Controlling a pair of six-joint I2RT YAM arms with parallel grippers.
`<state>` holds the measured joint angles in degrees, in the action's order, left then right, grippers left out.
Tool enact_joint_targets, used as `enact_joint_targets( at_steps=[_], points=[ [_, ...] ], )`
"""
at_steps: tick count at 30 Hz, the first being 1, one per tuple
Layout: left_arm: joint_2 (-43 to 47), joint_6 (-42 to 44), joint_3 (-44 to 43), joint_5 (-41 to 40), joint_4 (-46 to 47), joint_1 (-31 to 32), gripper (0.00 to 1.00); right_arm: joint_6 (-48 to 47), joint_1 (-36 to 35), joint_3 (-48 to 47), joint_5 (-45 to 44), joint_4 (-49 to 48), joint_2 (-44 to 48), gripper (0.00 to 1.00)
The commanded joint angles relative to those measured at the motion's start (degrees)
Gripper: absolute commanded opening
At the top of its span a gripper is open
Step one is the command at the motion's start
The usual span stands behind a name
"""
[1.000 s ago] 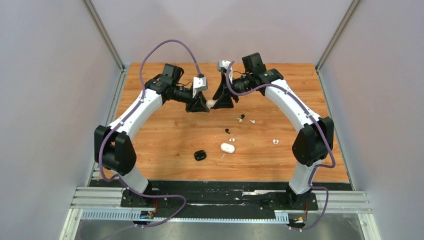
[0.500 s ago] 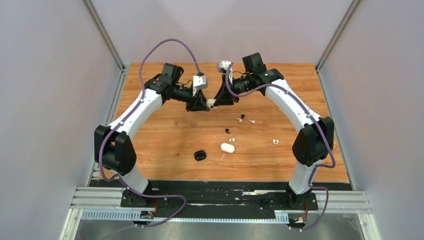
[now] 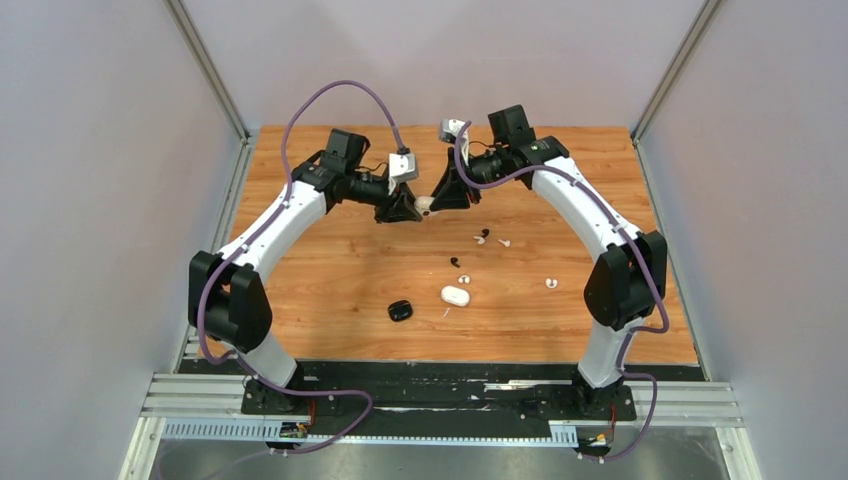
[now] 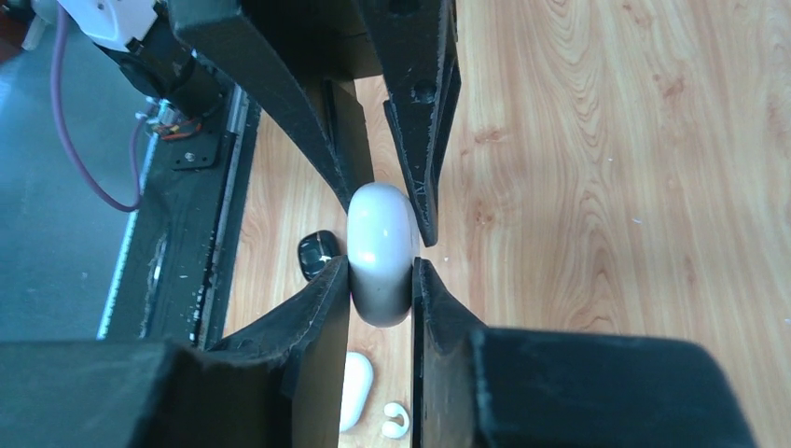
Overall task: Insert the wireless bluetooth earbuds into the charging case
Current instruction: Open the charging case.
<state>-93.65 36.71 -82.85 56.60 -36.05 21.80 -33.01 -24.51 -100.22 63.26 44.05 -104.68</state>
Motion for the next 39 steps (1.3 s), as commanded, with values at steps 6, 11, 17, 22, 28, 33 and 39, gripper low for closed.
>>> enact_joint_targets(
  at_steps=[6, 11, 17, 22, 28, 33, 39],
  points=[
    [4.17, 4.83, 5.71, -8.10, 14.87, 0.35, 0.00, 9.10, 2.59, -2.57, 10.64, 1.71, -4.39, 0.00],
    [5.21, 4.73, 9.36, -12.37, 20.08, 0.39, 0.00, 13.07, 3.73, -1.47, 12.80, -0.14, -5.26, 0.00],
    [7.80, 1.66, 15.91, -21.97, 33.79, 0.43, 0.00, 16.70, 4.53, -0.31, 15.01, -2.06, -6.28, 0.00],
    [7.11, -0.81, 16.58, -25.17, 38.95, 0.43, 0.02, 20.42, 4.99, 0.53, 16.21, -4.55, -7.21, 0.00],
    [9.10, -0.77, 14.31, -25.07, 29.39, -0.27, 0.58, 22.66, 6.09, 1.60, 14.16, -7.10, -6.99, 0.00],
    [13.25, -1.79, 6.06, -12.59, 12.65, -3.37, 0.73, 21.77, 6.14, 2.32, 13.53, -7.22, -6.76, 0.00],
    [14.77, 10.32, 4.04, -5.83, 8.89, -1.27, 0.71, 23.30, 6.06, 1.78, 15.00, -8.21, -8.04, 0.00]
  ],
)
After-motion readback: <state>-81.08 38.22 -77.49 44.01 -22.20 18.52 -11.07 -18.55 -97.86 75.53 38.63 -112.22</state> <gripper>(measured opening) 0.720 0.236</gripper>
